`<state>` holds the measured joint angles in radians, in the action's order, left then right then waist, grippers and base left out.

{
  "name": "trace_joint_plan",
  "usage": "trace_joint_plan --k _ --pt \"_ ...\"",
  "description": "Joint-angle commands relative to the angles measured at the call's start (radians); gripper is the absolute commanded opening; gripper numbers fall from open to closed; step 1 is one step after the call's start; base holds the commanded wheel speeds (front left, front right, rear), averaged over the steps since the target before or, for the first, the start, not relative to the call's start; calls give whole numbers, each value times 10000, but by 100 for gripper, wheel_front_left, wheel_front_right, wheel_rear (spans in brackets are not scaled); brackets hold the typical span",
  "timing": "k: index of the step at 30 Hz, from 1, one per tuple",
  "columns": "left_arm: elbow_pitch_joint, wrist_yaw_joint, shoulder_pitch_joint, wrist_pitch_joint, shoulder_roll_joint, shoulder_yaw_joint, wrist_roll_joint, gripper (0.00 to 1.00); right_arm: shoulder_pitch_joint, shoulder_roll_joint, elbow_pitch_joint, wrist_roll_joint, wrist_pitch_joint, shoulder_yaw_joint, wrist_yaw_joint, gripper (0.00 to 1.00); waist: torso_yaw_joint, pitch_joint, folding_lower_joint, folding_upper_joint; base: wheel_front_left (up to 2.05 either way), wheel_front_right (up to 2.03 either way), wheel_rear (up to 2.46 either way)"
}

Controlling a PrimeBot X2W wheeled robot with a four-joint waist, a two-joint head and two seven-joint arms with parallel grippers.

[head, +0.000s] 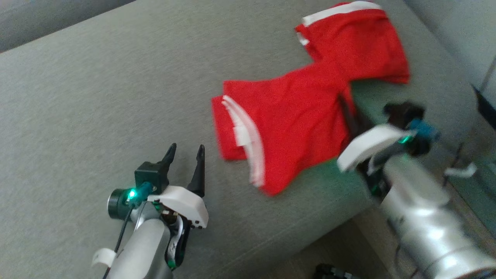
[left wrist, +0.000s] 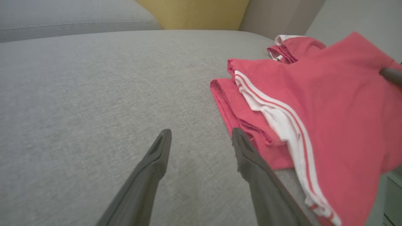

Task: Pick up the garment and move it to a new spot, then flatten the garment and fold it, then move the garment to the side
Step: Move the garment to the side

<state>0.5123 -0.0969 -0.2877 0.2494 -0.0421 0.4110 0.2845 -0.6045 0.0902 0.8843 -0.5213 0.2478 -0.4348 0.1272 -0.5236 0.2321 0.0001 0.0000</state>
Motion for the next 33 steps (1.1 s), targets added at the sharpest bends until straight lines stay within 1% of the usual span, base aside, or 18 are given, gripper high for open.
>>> trace_joint_plan --k 1,4,7,8,13,16,17,18,19,22,23,24,28,30,33 --pt "-257 -85 -280 124 -81 -226 8 100 -1137 301 -428 554 137 314 35 0 611 240 -1 0 0 0 0" --pt "-249 -95 -321 124 -81 -230 -71 100 -2002 663 -244 1230 138 1162 35 0 1152 428 -1 0 0 0 0" --pt "-236 -103 -316 124 -81 -297 -137 100 -2798 1246 429 2151 138 2254 35 0 1674 593 -1 0 0 0 0" --pt "-236 -103 -316 124 -81 -297 -137 100 -2798 1246 429 2151 138 2254 35 0 1674 593 -1 0 0 0 0" --pt "-328 -134 -326 124 -81 -454 -168 100 -3555 2587 1531 4170 138 3983 35 0 2360 794 -1 0 0 0 0" --pt "-393 -183 -277 124 -81 -652 -120 100 -3694 3091 2018 5346 120 4857 35 0 2494 816 -1 0 0 0 0" --pt "-429 -205 -251 124 -81 -727 -88 100 -3725 3129 2074 5702 121 5106 35 28 2511 809 -1 0 0 0 0" --pt "-466 -227 -223 124 -81 -787 -72 100 -3735 3122 2040 6039 124 5355 35 82 2515 796 -1 0 0 0 0" --pt "-492 -244 -198 124 -81 -837 -73 100 -3723 3046 1942 6304 128 5616 35 100 2508 776 -1 0 0 0 0" --pt "-531 -297 -136 124 -81 -1013 -112 100 -3509 2543 1080 6814 134 6180 35 100 2461 664 -1 0 0 0 0" --pt "-596 -364 -105 124 -81 -1181 -132 100 -3196 1994 284 6883 136 6335 35 100 2455 550 -1 0 0 0 0" --pt "-642 -402 -74 124 -81 -1273 -137 100 -3004 1707 -84 6860 136 6320 35 100 2466 487 -1 0 0 0 0" --pt "-763 -526 88 124 -81 -1687 -171 100 -2114 568 -1465 6535 137 5743 35 100 2622 226 -1 0 0 0 0" --pt "-813 -548 175 124 -81 -1872 -136 100 -1542 208 -2009 6355 137 5333 35 100 2802 70 -1 0 0 0 0" --pt "-890 -594 332 124 -81 -2080 -141 100 -579 -124 -2492 6004 138 4793 35 100 3191 -155 -1 0 0 0 0"
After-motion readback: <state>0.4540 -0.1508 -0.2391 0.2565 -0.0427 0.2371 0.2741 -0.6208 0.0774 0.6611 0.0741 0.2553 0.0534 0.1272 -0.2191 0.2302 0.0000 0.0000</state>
